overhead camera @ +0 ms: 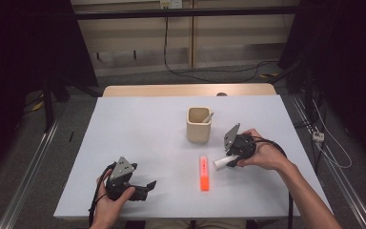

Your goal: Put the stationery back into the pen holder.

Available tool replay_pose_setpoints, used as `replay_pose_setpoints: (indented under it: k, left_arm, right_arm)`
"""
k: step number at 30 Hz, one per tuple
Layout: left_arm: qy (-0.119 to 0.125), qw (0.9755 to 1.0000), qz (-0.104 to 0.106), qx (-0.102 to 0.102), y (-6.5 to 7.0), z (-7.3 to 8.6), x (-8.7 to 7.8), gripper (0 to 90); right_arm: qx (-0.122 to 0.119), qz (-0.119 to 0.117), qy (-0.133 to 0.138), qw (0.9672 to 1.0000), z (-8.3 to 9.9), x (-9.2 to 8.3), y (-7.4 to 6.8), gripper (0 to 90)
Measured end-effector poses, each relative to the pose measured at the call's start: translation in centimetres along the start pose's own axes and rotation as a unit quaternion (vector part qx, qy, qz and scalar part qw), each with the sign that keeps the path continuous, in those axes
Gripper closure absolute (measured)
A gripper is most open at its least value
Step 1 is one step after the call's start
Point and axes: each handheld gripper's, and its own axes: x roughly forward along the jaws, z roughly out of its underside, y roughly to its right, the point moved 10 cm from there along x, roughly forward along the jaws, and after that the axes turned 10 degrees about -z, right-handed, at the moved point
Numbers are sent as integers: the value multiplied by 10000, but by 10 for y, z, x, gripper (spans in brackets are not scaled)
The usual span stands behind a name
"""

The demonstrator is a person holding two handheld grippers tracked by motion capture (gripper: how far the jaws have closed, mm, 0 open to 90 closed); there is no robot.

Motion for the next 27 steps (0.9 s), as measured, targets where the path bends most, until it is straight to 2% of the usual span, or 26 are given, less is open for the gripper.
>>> replay_pose_setpoints:
  k: [3, 7, 9, 15, 20, 22, 25, 27]
  left_arm:
    - [9, 10000, -17, -7, -2, -1, 0, 71]
    - [18, 10000, -52, -23, -4, -1, 0, 71]
    - [5, 10000, -71, -20, -6, 0, 0, 71]
    - [29, 10000, -69, -43, -8, 0, 0, 71]
    - [17, 9999, -105, -43, -10, 1, 0, 71]
    - [4, 9999, -111, -45, -10, 2, 0, 71]
    - [9, 9999, -86, -75, -9, 2, 0, 71]
    - [19, 9999, -85, -57, -9, 2, 0, 71]
  right_arm:
    - [2, -84, -12, 10000, 0, 1, -1, 608]
    - [-22, -266, -52, 9996, -1, 1, -4, 706]
    - [-28, -279, -48, 9996, -1, 1, -4, 719]
    - [207, -181, 19, 9996, 0, 0, -4, 721]
    - [401, -61, 412, 9983, -2, -7, -1, 721]
    - [516, -61, 628, 9967, -4, -9, -3, 720]
    - [630, 32, 768, 9950, -4, -10, -2, 720]
    - [747, 70, 957, 9926, -5, -12, -3, 720]
